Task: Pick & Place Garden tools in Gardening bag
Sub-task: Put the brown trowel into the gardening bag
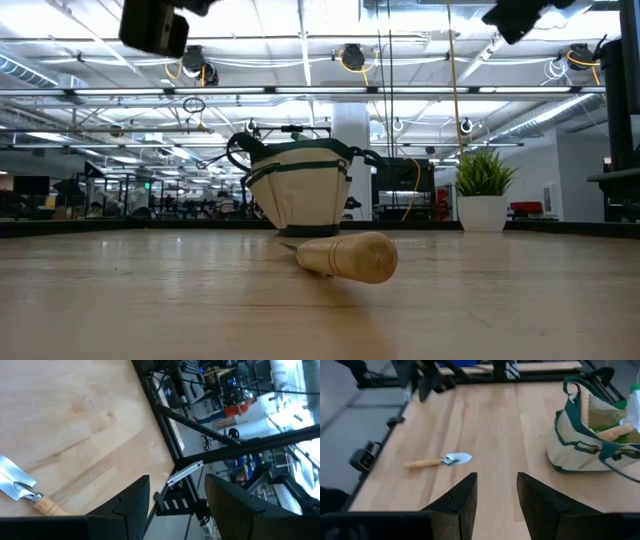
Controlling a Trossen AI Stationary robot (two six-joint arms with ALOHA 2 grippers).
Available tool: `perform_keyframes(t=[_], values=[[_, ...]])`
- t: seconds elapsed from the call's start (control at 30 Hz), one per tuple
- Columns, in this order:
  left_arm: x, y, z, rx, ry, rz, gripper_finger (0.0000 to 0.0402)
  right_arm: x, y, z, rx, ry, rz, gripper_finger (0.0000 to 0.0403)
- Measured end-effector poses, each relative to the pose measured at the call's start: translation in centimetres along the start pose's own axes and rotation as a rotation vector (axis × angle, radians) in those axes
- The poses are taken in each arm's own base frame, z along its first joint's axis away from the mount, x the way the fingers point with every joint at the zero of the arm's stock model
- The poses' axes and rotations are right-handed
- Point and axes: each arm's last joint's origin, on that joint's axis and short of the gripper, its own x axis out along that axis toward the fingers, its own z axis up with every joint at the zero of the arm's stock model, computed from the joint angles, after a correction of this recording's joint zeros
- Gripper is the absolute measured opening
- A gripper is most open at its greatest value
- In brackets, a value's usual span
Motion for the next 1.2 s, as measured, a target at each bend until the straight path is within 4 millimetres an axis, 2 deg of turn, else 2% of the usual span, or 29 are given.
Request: perform_keyframes(t=[0.13, 0.23, 0.43, 0.57, 0.77, 1.0, 1.2], values=[[1.7, 0.5, -0.7, -0.039, -0.009, 0.031, 0.0195, -0.7, -0.2, -2.4, 0.047, -0.047, 0.032, 0.0130], [3.2, -0.3, -1.0, -0.046, -0.003, 0.034, 0.0195, -1.0, -0.4, -4.1, 0.083, -0.060, 0.034, 0.0130], [5.7, -1.4, -1.2, -0.047, 0.074, 0.236, 0.0195, -1.2, -0.6, -6.0, 0.120, -0.079, 0.039, 0.0130], [6.4, -2.0, -1.4, -0.106, 0.112, 0.399, 0.0195, -1.4, -0.6, -6.2, 0.118, -0.091, 0.041, 0.0130], [7.8, -2.1, -2.2, -0.226, 0.117, 0.498, 0.0195, -1.7, -0.6, -6.2, 0.090, -0.109, 0.042, 0.0130], [10.2, 0.6, -3.5, -0.363, 0.199, 0.623, 0.0195, -1.9, -0.6, -6.2, 0.085, -0.116, 0.043, 0.0130], [10.5, 1.8, -3.9, -0.411, 0.196, 0.696, 0.0195, -1.9, -0.6, -6.2, 0.078, -0.116, 0.042, 0.0130]])
